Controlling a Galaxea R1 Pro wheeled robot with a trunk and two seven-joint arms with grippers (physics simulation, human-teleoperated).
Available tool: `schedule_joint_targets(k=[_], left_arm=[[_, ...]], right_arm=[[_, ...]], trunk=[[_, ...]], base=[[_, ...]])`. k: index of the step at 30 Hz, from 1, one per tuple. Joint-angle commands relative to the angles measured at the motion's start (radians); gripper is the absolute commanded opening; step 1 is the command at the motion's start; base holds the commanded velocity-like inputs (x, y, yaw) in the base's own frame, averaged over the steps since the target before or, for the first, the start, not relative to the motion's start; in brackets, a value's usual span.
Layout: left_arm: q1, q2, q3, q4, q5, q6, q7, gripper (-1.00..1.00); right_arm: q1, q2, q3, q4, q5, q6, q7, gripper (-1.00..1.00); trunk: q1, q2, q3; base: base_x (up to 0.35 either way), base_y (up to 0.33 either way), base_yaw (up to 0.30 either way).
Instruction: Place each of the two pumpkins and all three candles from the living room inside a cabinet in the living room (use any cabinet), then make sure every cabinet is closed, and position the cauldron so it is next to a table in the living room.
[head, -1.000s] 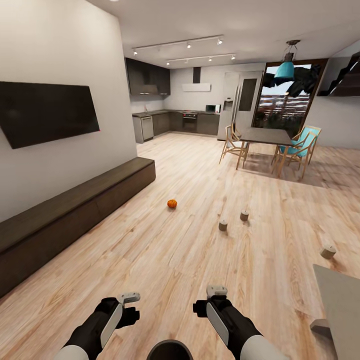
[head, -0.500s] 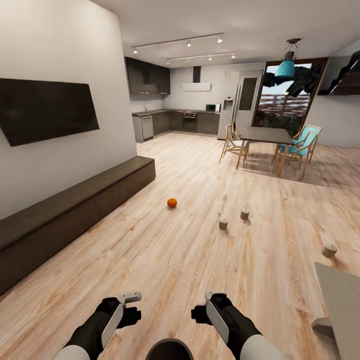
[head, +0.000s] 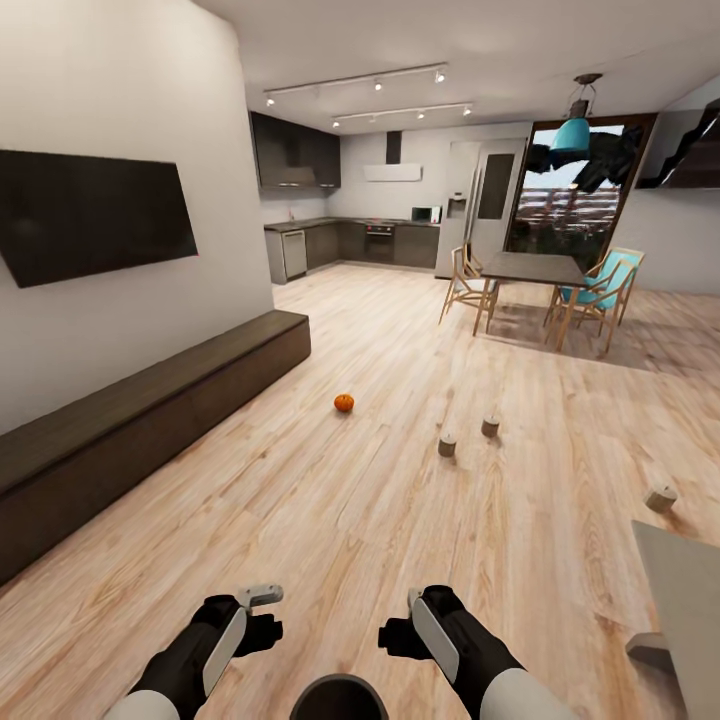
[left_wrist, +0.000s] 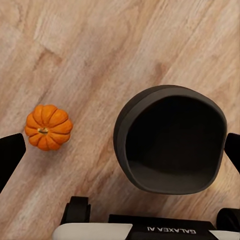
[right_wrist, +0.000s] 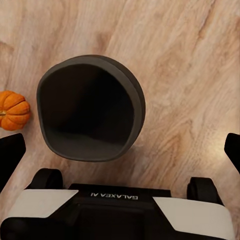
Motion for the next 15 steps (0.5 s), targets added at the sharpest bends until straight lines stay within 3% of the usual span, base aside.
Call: schedule_joint_targets(k=[1, 15], left_arm=[[0.0, 0.0, -0.004, -0.002, 0.011, 0.004, 0.009, 1.0], [0.0, 0.002, -0.005, -0.002, 0.01, 0.004, 0.01, 1.0]], right_arm=[[-0.001, 0.0, 0.002, -0.001, -0.009, 0.002, -0.009, 1.0], [0.0, 0.0, 0.005, -0.03, -0.008, -0.006, 0.0, 1.0]], trunk=[[0.004, -0.008, -0.004], [0.058, -0.106, -0.048]], base=[[0.0, 0.0, 0.0], [0.0, 0.0, 0.0]])
